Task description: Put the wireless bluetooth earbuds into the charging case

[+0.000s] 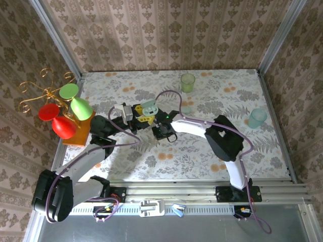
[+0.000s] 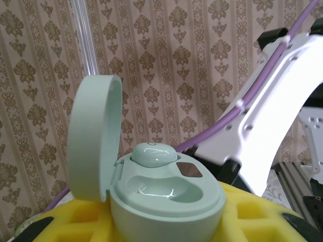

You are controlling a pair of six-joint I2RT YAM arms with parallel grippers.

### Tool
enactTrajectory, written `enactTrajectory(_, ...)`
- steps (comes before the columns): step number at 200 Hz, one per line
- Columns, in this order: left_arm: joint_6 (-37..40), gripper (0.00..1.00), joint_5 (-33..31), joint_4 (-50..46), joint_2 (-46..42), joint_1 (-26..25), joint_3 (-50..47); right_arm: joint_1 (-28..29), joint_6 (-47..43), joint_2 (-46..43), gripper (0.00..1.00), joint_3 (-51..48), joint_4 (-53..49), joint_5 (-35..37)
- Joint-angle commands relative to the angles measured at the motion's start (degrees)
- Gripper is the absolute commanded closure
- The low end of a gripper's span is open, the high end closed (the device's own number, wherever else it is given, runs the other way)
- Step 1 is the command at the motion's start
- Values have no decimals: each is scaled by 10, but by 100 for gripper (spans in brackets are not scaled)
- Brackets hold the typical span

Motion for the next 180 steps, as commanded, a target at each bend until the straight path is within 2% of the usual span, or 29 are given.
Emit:
enactTrajectory(1, 18, 69, -6, -3, -10, -1, -3, -5, 3, -67, 76, -73, 21, 19)
enactTrajectory(37, 24, 69, -5, -7, -1, -1, 4, -10, 14, -135, 76, -178, 20, 27)
enactTrajectory(73, 26, 69, -5, -7, 6, -2, 6, -12, 18, -150, 74, -214, 23, 36)
enactTrajectory(83, 28, 69, -5, -8, 8, -2, 6, -13, 20, -145, 71, -214, 25, 41)
enactTrajectory(103, 30, 69, -7, -9, 10, -1, 4, -14, 32, -144, 59, -204, 16, 68)
enactTrajectory(131, 36, 69, -10, -20, 6, -2, 2, -14, 50, -192, 49, -213, 18, 88)
enactTrajectory(159, 43, 69, -13, -23, 7, -1, 0, -13, 118, -251, 46, -253, 40, 82)
enactTrajectory(180, 45, 69, -13, -22, 7, 0, -1, -13, 198, -288, 46, -308, 96, 42)
